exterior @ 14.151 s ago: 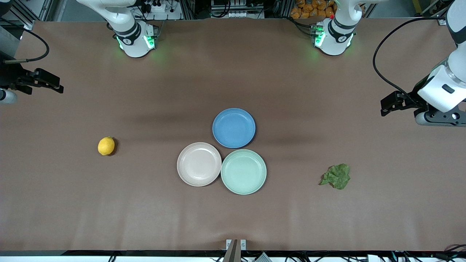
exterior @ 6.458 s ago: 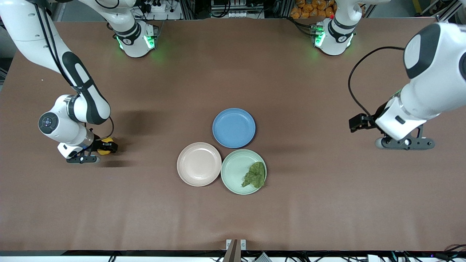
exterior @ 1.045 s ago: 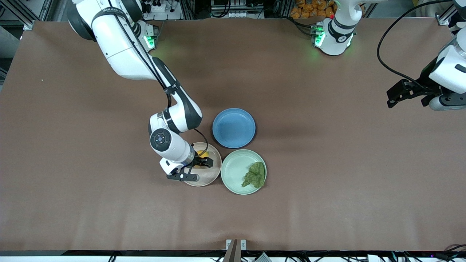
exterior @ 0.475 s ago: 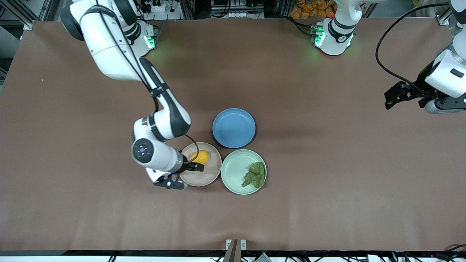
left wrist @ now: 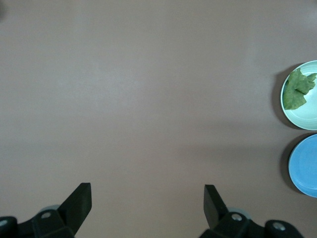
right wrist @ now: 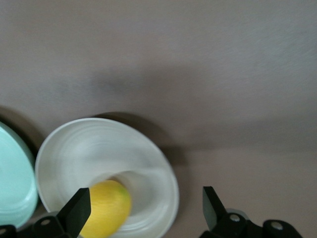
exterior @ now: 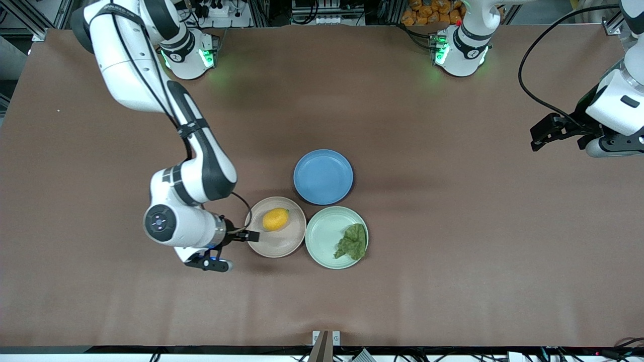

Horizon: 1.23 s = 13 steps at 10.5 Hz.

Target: Place lemon and lettuce in plates

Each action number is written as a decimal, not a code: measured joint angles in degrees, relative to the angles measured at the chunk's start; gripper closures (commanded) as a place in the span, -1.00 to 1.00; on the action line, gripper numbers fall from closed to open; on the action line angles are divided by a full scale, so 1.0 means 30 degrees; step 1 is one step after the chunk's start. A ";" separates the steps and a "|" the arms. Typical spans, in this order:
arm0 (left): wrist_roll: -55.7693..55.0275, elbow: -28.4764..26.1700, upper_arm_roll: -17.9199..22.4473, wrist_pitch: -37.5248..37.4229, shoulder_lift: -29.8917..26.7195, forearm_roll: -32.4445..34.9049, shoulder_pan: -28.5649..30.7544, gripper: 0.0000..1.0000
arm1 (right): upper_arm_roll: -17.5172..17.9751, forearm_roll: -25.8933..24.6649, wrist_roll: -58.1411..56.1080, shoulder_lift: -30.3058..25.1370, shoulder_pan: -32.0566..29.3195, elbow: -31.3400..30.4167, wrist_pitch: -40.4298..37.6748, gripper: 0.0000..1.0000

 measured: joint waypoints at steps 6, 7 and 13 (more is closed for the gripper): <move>0.0001 0.0029 0.0025 0.0000 -0.0001 0.0000 0.0065 -1.00 | -0.0087 -0.1676 -0.3651 -0.0461 -0.2041 0.0145 -0.2610 -1.00; 0.0001 0.0041 0.0019 0.0000 -0.0001 0.0000 0.0054 -1.00 | -0.0103 -0.1899 -0.4210 -0.0676 -0.2388 0.0154 -0.3125 -1.00; 0.0001 0.0212 0.0036 -0.0660 -0.0046 0.0000 0.0108 -1.00 | -0.0208 -0.1997 -0.6760 -0.1991 -0.4679 0.0196 -0.4732 -1.00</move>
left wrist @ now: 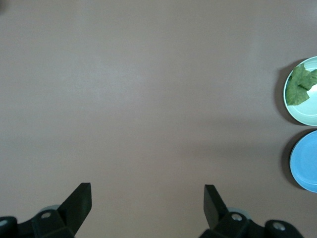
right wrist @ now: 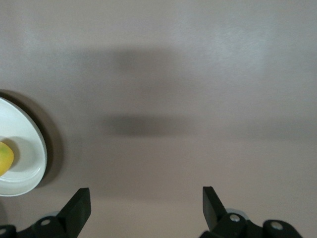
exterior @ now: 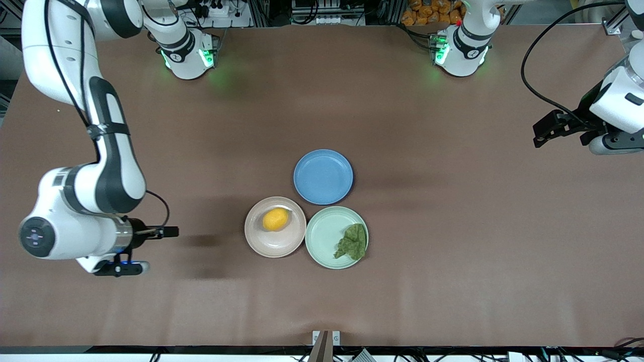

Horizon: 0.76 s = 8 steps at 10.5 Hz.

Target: Place lemon and lettuce in plates

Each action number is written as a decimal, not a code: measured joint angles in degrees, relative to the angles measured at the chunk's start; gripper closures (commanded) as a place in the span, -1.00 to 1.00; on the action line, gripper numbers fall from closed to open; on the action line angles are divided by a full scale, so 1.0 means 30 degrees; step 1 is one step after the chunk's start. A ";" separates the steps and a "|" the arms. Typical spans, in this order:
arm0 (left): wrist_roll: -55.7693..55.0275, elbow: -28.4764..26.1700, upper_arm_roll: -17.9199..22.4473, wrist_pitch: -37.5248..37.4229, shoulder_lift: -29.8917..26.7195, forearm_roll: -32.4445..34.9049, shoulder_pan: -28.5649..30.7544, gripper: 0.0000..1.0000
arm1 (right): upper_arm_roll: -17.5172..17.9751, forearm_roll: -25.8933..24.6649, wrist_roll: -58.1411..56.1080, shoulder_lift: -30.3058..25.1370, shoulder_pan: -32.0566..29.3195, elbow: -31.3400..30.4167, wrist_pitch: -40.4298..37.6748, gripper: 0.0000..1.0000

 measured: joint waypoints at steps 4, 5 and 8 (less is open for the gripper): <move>0.0000 0.0013 -0.0147 -0.0089 -0.0024 0.0000 -0.0024 -1.00 | -0.0122 -0.0232 -0.0819 -0.2703 -0.0754 -0.1767 -0.0711 -1.00; -0.0001 0.0020 -0.0149 -0.0090 -0.0042 -0.0001 -0.0015 -1.00 | -0.0116 -0.0538 -0.0854 -0.3760 -0.0762 -0.2635 -0.0752 -1.00; -0.0001 0.0032 -0.0087 -0.0098 -0.0096 -0.0001 0.0091 -1.00 | -0.0038 -0.1293 -0.0869 -0.6778 -0.0574 -0.4606 -0.1487 -1.00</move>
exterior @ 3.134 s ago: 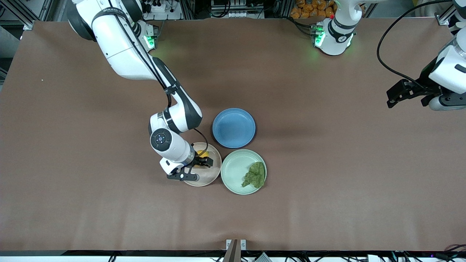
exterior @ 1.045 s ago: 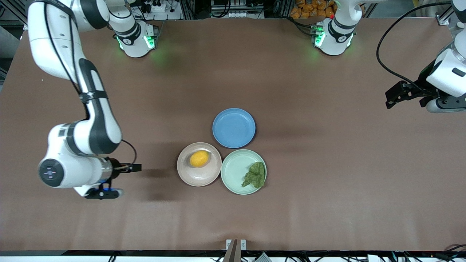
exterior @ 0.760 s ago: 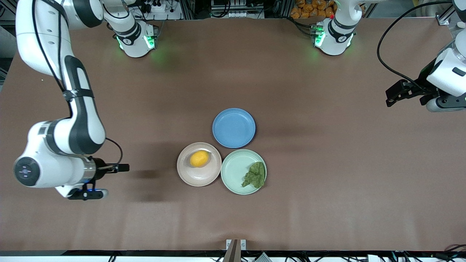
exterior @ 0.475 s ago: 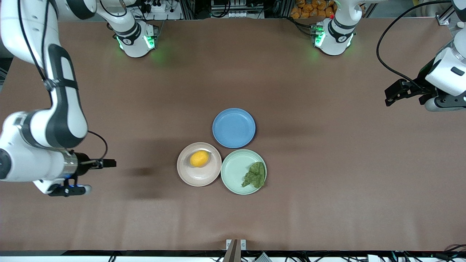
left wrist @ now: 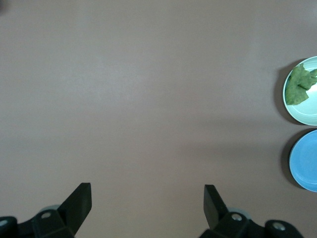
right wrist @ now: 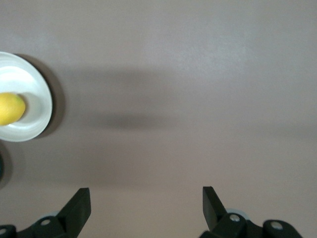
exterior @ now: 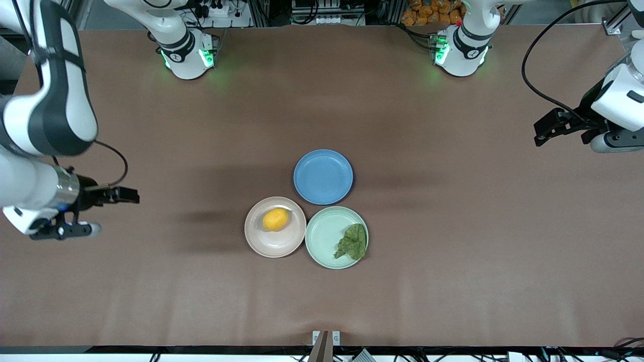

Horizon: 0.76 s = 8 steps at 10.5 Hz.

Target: Place lemon and lettuce in plates

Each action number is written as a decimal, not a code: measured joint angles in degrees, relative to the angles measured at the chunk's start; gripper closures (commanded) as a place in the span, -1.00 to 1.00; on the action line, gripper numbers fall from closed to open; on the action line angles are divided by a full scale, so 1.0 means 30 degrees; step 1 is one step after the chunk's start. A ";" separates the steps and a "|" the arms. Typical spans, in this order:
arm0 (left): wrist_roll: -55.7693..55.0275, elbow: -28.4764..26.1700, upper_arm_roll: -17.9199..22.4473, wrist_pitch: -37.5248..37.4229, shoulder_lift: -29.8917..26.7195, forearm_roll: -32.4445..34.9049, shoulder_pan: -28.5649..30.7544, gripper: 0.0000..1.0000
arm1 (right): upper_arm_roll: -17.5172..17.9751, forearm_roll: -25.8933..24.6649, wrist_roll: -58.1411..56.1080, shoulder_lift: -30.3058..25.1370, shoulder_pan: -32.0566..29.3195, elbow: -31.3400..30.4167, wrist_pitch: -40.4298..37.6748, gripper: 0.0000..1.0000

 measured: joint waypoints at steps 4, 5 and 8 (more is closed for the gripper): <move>0.0000 -0.0005 -0.0034 -0.0038 -0.0070 0.0000 -0.0004 -1.00 | -0.0023 -0.0342 0.0000 -0.2833 -0.0036 -0.0610 -0.2190 -1.00; 0.0000 0.0010 -0.0037 -0.0032 -0.0072 0.0000 -0.0004 -1.00 | -0.0033 -0.0374 0.0000 -0.3514 -0.0066 -0.0775 -0.2573 -1.00; 0.0000 0.0048 -0.0046 -0.0012 -0.0086 0.0000 -0.0005 -1.00 | -0.0052 -0.0461 0.0000 -0.5292 -0.0102 -0.1736 -0.2991 -1.00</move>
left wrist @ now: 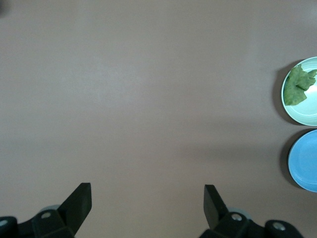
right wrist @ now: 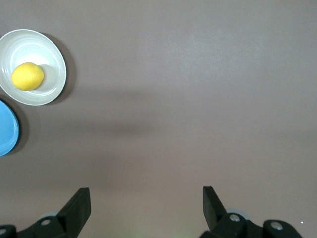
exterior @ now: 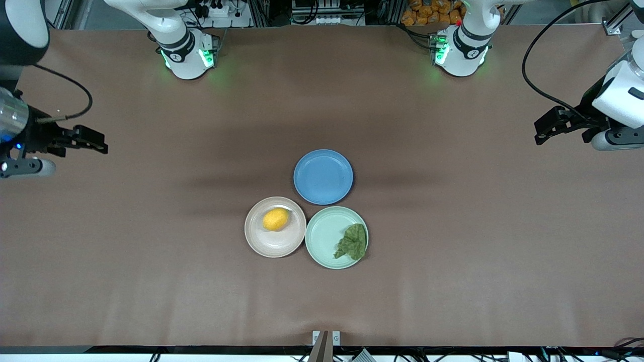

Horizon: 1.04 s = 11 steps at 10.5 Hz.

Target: Place lemon and lettuce in plates

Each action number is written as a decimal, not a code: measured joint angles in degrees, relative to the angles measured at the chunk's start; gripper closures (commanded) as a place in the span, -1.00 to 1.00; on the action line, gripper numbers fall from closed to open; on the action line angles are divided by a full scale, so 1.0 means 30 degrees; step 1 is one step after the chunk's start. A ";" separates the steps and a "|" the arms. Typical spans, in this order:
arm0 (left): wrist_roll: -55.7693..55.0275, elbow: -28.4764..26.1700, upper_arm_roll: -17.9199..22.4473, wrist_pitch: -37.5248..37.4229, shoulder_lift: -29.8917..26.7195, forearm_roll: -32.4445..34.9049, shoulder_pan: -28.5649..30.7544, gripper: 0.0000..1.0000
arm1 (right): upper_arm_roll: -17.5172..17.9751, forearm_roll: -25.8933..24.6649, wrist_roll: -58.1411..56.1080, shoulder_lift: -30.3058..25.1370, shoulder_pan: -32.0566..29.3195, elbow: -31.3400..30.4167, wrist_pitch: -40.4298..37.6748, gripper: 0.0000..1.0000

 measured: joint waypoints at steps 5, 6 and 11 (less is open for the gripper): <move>0.0000 0.0056 0.0033 0.0004 -0.0004 0.0000 0.0005 -1.00 | 0.0003 -0.0382 -0.0002 -0.1697 -0.0030 -0.0296 -0.1132 -1.00; 0.0000 0.0068 0.0061 0.0005 -0.0004 0.0000 0.0008 -1.00 | -0.0005 -0.0393 -0.0002 -0.1836 -0.0064 -0.0320 -0.1189 -1.00; 0.0000 0.0316 0.0105 0.0014 -0.0009 0.0000 0.0014 -1.00 | -0.0029 -0.0398 -0.0010 -0.2090 -0.0874 -0.0587 -0.1173 -1.00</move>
